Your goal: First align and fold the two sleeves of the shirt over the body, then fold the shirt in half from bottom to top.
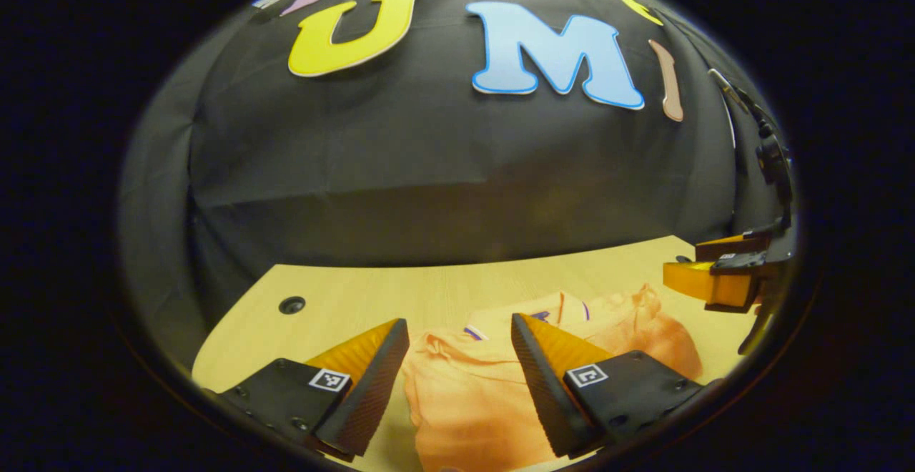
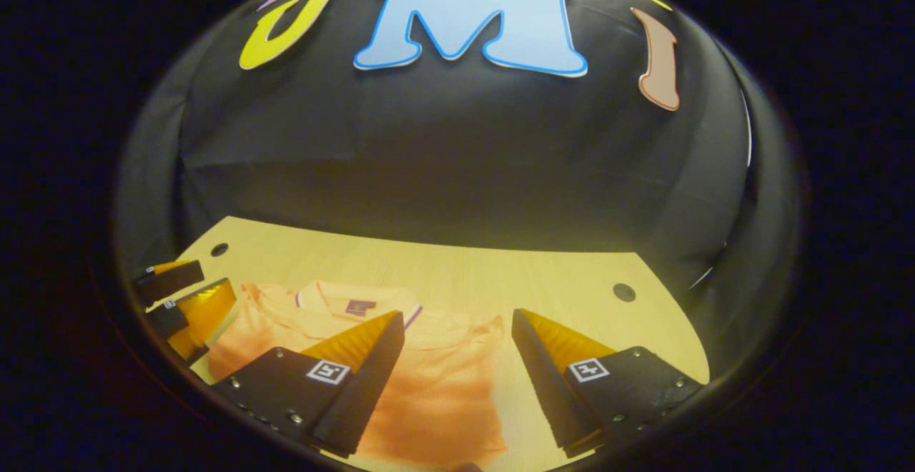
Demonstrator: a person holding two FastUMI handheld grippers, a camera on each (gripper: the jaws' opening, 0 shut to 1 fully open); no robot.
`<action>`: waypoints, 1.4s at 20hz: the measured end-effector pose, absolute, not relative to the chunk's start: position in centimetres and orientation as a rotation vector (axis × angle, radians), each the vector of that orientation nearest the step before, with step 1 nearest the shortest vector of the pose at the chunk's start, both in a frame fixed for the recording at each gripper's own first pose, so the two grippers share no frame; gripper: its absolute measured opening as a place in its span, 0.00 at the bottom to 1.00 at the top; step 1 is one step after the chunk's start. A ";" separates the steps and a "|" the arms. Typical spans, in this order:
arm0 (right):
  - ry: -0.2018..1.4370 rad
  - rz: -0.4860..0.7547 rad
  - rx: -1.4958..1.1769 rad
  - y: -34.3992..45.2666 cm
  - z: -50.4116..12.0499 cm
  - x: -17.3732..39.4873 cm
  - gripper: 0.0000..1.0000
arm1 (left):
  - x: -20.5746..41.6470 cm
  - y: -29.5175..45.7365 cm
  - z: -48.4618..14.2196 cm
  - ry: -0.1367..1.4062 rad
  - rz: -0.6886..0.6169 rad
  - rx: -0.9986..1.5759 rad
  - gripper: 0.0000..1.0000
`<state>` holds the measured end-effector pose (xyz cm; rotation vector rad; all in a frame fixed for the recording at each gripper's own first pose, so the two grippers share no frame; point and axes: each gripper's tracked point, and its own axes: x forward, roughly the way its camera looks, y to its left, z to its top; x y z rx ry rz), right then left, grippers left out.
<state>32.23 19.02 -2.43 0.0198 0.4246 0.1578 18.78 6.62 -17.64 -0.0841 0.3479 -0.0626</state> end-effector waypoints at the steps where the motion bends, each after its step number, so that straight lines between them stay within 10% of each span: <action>1: 0.413 0.164 0.018 18.8 -1.9 31.5 0.96 | 18.1 6.6 -16.8 0.336 -0.058 -0.087 0.95; 28: 0.159 0.174 -0.001 8.2 5.0 12.2 0.95 | -2.5 3.4 -4.2 0.137 0.113 -0.131 0.94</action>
